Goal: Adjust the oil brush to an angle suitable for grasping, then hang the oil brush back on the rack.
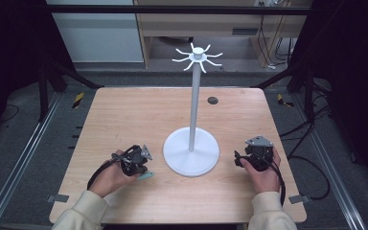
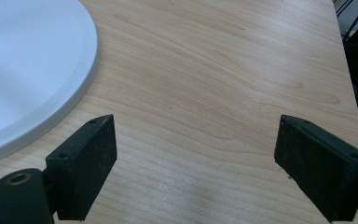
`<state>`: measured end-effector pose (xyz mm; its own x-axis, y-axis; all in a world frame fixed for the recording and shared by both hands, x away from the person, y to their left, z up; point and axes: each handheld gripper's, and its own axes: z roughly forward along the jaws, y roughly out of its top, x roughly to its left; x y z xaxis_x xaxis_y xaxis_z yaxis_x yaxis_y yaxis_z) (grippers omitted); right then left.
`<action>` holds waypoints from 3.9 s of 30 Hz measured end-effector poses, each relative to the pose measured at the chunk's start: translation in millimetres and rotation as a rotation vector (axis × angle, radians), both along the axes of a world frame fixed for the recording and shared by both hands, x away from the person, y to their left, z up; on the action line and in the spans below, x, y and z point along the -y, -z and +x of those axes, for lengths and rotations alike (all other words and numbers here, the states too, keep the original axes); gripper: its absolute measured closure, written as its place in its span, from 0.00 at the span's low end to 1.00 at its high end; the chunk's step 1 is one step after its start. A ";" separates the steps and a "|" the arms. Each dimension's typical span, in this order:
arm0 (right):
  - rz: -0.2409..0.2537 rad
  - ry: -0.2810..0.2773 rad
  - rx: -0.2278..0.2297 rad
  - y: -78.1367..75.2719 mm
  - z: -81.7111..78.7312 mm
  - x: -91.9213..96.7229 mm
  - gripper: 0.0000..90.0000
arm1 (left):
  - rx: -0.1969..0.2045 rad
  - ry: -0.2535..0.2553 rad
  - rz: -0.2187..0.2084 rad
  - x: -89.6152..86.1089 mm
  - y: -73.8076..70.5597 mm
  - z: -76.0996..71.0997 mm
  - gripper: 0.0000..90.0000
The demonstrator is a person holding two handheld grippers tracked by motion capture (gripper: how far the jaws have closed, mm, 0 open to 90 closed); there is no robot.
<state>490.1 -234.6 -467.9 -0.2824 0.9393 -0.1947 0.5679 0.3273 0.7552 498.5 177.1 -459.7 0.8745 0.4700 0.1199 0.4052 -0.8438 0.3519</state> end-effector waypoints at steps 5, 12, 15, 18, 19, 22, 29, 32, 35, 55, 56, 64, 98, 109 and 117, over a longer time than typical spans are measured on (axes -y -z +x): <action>0.006 0.003 -0.002 -0.2 0.1 0.3 0.15 | 0.022 -0.003 0.003 -7.3 -16.3 -1.1 1.00; 0.010 0.007 0.000 -0.1 0.6 2.0 0.15 | 0.049 0.001 0.007 -12.1 -30.9 -6.8 0.98; 0.008 0.004 0.000 -0.4 0.1 1.5 0.15 | 0.055 0.011 0.010 -13.6 -35.8 -11.1 0.95; -0.002 -0.002 0.003 0.3 0.7 1.6 0.15 | 0.059 0.016 0.009 -16.5 -38.6 -12.9 0.91; 0.001 -0.001 -0.001 0.5 0.8 1.4 0.15 | 0.063 0.016 0.010 -17.4 -38.8 -13.2 0.89; 0.008 0.006 -0.006 0.7 1.3 1.6 0.15 | 0.064 0.011 0.018 -20.4 -38.5 -13.7 0.81; 0.004 0.008 -0.007 0.8 1.4 1.9 0.15 | 0.065 -0.016 0.005 -30.6 -42.2 -15.9 0.63; 0.005 0.008 -0.005 0.7 1.2 1.6 0.15 | 0.060 -0.015 -0.006 -34.4 -44.9 -17.4 0.61; 0.002 0.006 -0.006 1.0 1.1 1.4 0.15 | 0.057 -0.011 -0.002 -36.5 -47.0 -19.5 0.61; 0.000 0.013 -0.007 0.7 0.8 2.2 0.14 | 0.004 0.096 0.087 -50.2 -45.0 -31.4 0.52; 0.001 0.010 -0.006 0.8 1.1 2.8 0.14 | 0.003 0.107 0.095 -49.7 -44.0 -31.2 0.53; 0.008 0.012 -0.009 0.8 1.5 2.0 0.14 | -0.024 0.136 0.141 -49.2 -35.9 -31.7 0.58; -0.003 0.004 -0.014 1.2 1.5 1.8 0.14 | -0.143 0.147 0.215 -45.4 -4.3 -19.6 0.76; 0.000 0.005 -0.015 0.9 1.4 2.0 0.14 | -0.155 0.140 0.217 -46.4 -2.2 -17.3 0.80; -0.002 0.009 -0.008 0.9 1.2 3.8 0.14 | -0.162 0.138 0.232 -47.0 0.8 -16.2 0.82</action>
<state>491.3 -238.4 -468.9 -0.2759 0.9412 -0.1948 0.5766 0.3242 0.7499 482.3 224.0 -460.5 0.9447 0.3218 0.0635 0.3163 -0.9450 0.0835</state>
